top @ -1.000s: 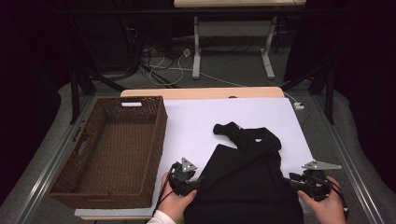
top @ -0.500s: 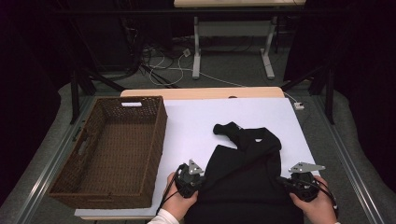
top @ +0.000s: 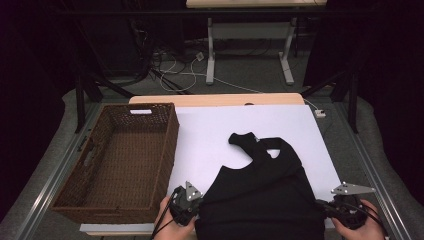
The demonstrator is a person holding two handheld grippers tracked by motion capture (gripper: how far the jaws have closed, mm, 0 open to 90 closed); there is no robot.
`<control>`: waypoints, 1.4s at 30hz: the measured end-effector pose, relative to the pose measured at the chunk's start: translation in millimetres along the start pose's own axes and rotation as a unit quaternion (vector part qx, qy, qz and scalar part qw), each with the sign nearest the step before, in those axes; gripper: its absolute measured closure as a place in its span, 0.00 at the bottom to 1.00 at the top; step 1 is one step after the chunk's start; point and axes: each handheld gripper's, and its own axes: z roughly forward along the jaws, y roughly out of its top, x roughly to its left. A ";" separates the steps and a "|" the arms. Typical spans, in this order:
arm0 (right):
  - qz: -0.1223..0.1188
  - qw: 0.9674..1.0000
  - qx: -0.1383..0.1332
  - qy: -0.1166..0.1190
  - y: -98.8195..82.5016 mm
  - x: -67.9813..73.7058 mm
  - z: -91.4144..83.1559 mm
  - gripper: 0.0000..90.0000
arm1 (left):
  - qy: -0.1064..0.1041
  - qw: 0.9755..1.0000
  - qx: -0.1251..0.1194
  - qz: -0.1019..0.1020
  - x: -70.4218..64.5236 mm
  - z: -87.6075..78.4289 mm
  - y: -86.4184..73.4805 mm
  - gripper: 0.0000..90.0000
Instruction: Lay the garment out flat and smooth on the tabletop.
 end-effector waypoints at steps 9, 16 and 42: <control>0.000 1.000 0.013 0.024 -11.0 11.3 -12.3 0.88 | -0.035 0.999 0.019 -0.009 -4.2 -7.9 -14.9 0.95; 0.022 0.999 -0.041 0.010 3.6 2.0 -4.1 0.73 | -0.022 0.999 -0.023 -0.009 -1.0 -3.5 14.8 0.75; -0.021 1.000 -0.005 0.002 15.0 8.1 32.1 0.99 | -0.006 1.000 0.005 -0.006 9.9 35.9 28.9 0.99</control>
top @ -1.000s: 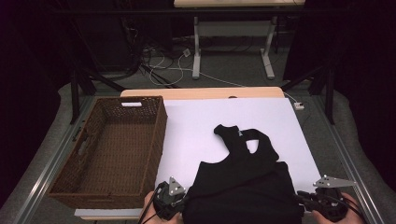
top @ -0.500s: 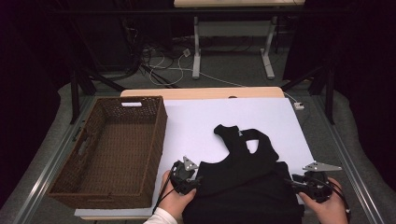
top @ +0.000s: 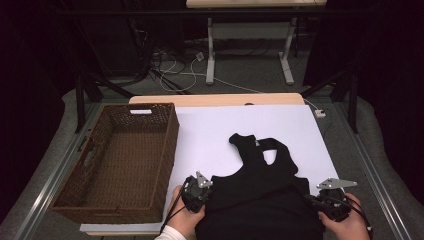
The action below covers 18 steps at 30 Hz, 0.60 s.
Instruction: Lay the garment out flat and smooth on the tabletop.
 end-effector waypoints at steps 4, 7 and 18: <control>0.005 1.000 0.002 0.000 -5.0 0.0 -9.7 0.99 | 0.015 1.000 0.005 0.002 -0.1 -13.7 -11.4 0.99; 0.005 1.000 0.012 0.008 -8.8 2.1 -17.0 0.99 | 0.015 1.000 0.008 0.002 -2.2 -24.7 -20.9 0.99; -0.003 0.999 0.026 0.031 -19.0 13.5 -29.4 0.94 | 0.014 1.000 0.023 -0.007 -7.7 -45.9 -47.3 0.99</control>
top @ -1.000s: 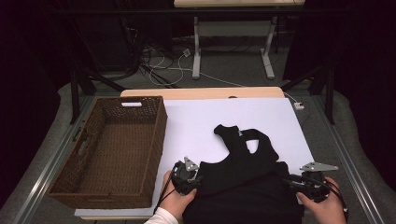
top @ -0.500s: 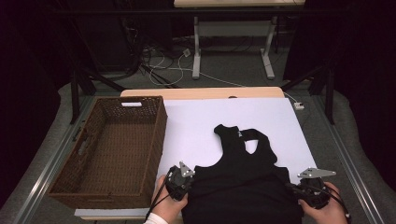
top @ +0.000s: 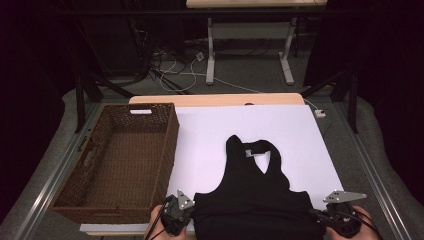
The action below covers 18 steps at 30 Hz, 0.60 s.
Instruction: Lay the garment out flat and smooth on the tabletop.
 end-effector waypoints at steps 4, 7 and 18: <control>0.010 0.999 -0.041 -0.006 5.6 -4.3 -4.9 0.75 | 0.002 1.000 -0.029 -0.002 -0.5 -2.4 8.1 0.93; 0.020 0.997 -0.072 -0.008 12.5 -7.4 -5.9 0.71 | 0.002 0.999 -0.045 0.000 1.9 -1.8 18.7 0.82; 0.005 0.999 -0.049 -0.018 33.3 -19.5 33.2 0.62 | -0.002 0.999 -0.049 -0.002 10.9 30.8 47.9 0.65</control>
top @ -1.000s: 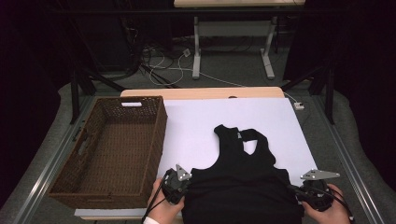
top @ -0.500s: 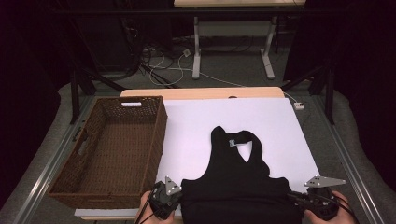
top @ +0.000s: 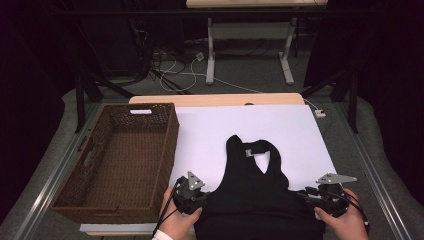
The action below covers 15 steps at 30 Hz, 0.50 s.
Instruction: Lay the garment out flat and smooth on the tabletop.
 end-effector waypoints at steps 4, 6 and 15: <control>-0.001 1.000 0.000 -0.003 2.2 -3.0 3.8 0.62 | -0.002 1.000 0.004 0.000 2.8 10.1 0.4 0.67; 0.004 1.000 -0.006 0.004 4.8 -5.7 3.4 0.64 | -0.007 1.000 0.001 -0.006 4.4 11.0 3.3 0.67; -0.002 1.000 -0.005 0.015 19.1 -5.5 13.6 0.62 | -0.030 0.999 0.002 -0.018 6.9 22.8 19.2 0.64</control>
